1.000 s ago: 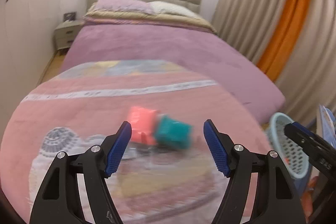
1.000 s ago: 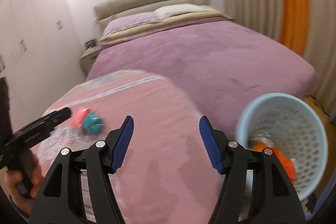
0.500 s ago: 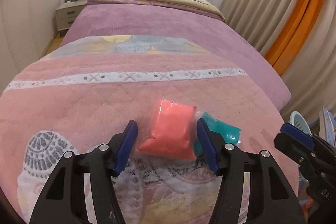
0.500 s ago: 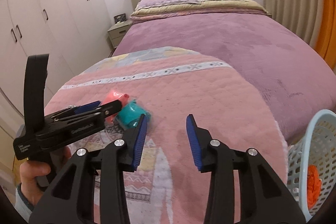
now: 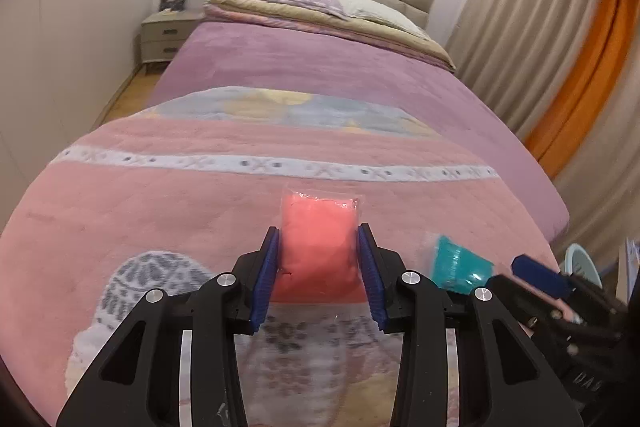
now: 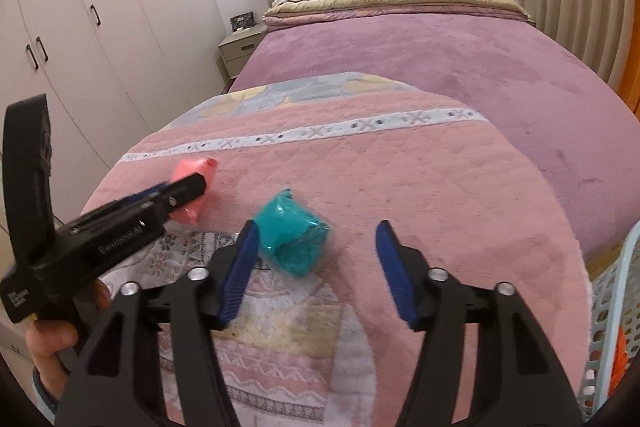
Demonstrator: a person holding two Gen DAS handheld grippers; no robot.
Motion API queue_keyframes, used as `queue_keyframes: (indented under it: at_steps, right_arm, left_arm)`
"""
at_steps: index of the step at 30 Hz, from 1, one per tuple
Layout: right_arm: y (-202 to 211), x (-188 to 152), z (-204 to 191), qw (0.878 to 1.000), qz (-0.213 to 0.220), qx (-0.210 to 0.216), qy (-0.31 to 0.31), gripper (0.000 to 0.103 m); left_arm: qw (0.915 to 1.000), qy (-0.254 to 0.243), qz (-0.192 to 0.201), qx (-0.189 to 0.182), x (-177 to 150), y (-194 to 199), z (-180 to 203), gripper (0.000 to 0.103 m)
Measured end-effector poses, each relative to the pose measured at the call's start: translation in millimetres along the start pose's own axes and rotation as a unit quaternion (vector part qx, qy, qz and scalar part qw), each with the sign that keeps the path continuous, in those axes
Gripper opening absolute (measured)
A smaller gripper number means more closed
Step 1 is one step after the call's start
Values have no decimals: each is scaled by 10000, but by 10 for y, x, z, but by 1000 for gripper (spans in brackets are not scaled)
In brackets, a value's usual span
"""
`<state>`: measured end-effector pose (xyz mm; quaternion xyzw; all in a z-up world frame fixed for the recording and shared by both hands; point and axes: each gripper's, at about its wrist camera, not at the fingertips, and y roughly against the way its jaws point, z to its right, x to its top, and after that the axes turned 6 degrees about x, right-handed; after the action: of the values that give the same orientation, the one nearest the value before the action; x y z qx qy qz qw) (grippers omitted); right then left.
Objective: Collect trash
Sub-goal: 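Grasp the pink packet with the left tool while the right tool grasps the teal packet, then carry the pink and teal packets to the blue basket and release both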
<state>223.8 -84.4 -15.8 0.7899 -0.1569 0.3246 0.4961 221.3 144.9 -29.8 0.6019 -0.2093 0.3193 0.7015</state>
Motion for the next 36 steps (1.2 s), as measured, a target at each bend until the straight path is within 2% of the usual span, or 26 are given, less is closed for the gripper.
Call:
queue_keyframes:
  at_steps: [5,11,16,20,23,25,28,31,36]
  right_arm:
    - [-174,30,-145,9996,-102,-138,245,64]
    - [-339,49,-178,9982,-386,-332,304,64]
    - [-338,14,-198,9984,-281,-359,347,51]
    - [-261,2,-163,9991,-60,-301,278,49]
    - [-95,-24,-89,9992,290,-236,128,48]
    - [-24,-46,-61,9989,373,-252,92,48]
    - [151,-103,23,9981,423,-450,49,47]
    - [482,-129,181,9967,634,-462,-187,47]
    - [1215,-211,409,9882,1253,-840,-260,47]
  left_arm:
    - [9997,245,-16,50,17,2,-97,37]
    - [9993,377,-7,57,24,12,-155,37]
    - [9996,227,79,147,-4,40,-94,37]
    - [9997,111,205,120,-18,86,-36,37]
    - [9997,14,256,56,-8,105,41,37]
    - [9996,-127,235,20,-7,140,147,37]
    - [9987,-328,309,-226,-1,293,342,37]
    - [9967,-560,404,-437,-18,465,609,37]
    - [9895,-958,516,-951,-114,737,1173,37]
